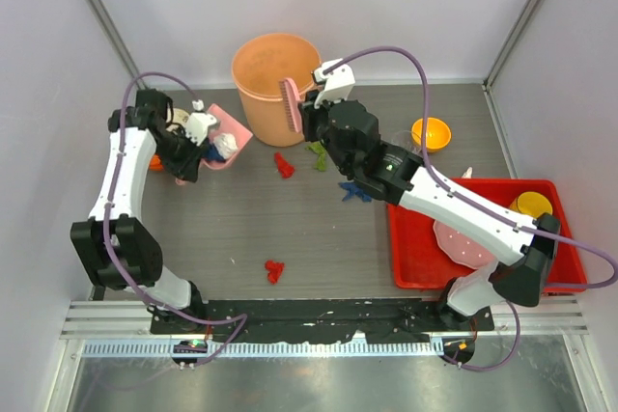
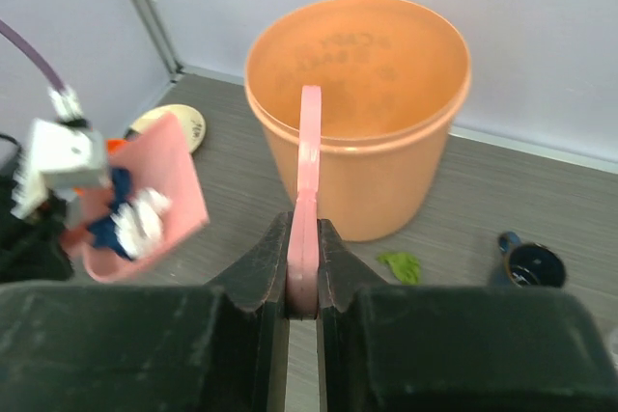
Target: Sweep away the paper scraps from the table
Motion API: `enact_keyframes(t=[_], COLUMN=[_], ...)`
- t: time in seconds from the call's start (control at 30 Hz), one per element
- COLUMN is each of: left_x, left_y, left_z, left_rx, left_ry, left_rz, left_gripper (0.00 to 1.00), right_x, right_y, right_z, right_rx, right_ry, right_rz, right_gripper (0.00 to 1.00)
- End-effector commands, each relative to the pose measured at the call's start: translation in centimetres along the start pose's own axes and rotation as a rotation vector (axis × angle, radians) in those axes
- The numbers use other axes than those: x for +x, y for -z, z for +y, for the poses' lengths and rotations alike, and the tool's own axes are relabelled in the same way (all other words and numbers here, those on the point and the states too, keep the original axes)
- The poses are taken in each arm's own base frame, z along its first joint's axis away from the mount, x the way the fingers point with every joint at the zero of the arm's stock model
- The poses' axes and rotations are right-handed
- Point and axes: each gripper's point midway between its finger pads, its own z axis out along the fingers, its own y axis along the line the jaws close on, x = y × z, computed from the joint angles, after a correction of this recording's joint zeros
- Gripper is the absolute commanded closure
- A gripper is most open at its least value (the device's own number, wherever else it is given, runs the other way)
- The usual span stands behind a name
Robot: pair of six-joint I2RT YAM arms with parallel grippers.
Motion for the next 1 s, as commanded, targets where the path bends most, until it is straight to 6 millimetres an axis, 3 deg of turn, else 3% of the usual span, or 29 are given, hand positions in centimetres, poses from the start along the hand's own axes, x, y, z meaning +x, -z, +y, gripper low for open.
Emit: enact_keyframes(t=[0.0, 0.2, 0.23, 0.3, 0.33, 0.4, 0.43, 0.47, 0.5, 0.53, 0.67, 0.77, 0.97], left_x=[-2.3, -7.0, -8.6, -9.8, -11.4, -12.9, -14.3, -14.9, -15.9, -17.3, -21.2, -24.2, -27.7], left_y=[3.5, 6.6, 8.1, 8.2, 9.5, 8.7, 9.9, 8.4, 8.2, 9.3, 7.6, 7.7, 8.6], left_z=[1.2, 6.6, 7.5, 9.0, 9.7, 10.7, 11.1, 11.7, 11.6, 11.8, 11.8, 12.0, 12.3], left_rx=[-0.106, -0.351, -0.396, -0.429, -0.460, -0.471, -0.499, -0.494, -0.524, -0.552, -0.579, -0.651, -0.904], left_ry=[0.150, 0.225, 0.250, 0.286, 0.309, 0.325, 0.316, 0.319, 0.301, 0.286, 0.225, 0.198, 0.010], left_rz=[-0.046, -0.165, -0.221, -0.230, -0.280, -0.274, -0.310, -0.285, -0.272, -0.304, -0.320, -0.379, -0.342], left_gripper=[1.00, 1.00, 1.00, 1.00, 1.00, 1.00, 1.00, 1.00, 1.00, 1.00, 1.00, 1.00, 1.00], right_x=[-1.9, 0.1, 0.4, 0.7, 0.7, 0.9, 1.0, 1.2, 1.3, 1.3, 1.8, 1.9, 2.6], right_y=[1.7, 2.0, 2.0, 2.1, 2.1, 2.2, 2.2, 2.2, 2.3, 2.3, 2.5, 2.7, 3.2], right_z=[-3.1, -4.0, -4.1, -4.2, -4.1, -4.2, -4.2, -4.2, -4.3, -4.4, -4.6, -4.8, -5.1], right_rx=[0.080, 0.091, 0.094, 0.092, 0.090, 0.086, 0.085, 0.085, 0.086, 0.087, 0.085, 0.086, 0.087], right_ry=[-0.004, 0.024, 0.030, 0.027, 0.025, 0.020, 0.021, 0.022, 0.022, 0.019, 0.018, 0.024, 0.051], right_rz=[-0.068, -0.021, -0.012, -0.001, -0.002, 0.001, 0.002, 0.006, 0.009, 0.008, 0.016, 0.019, 0.044], right_gripper=[0.99, 0.99, 0.99, 0.99, 0.99, 0.99, 0.99, 0.99, 0.99, 0.99, 0.99, 0.99, 0.99])
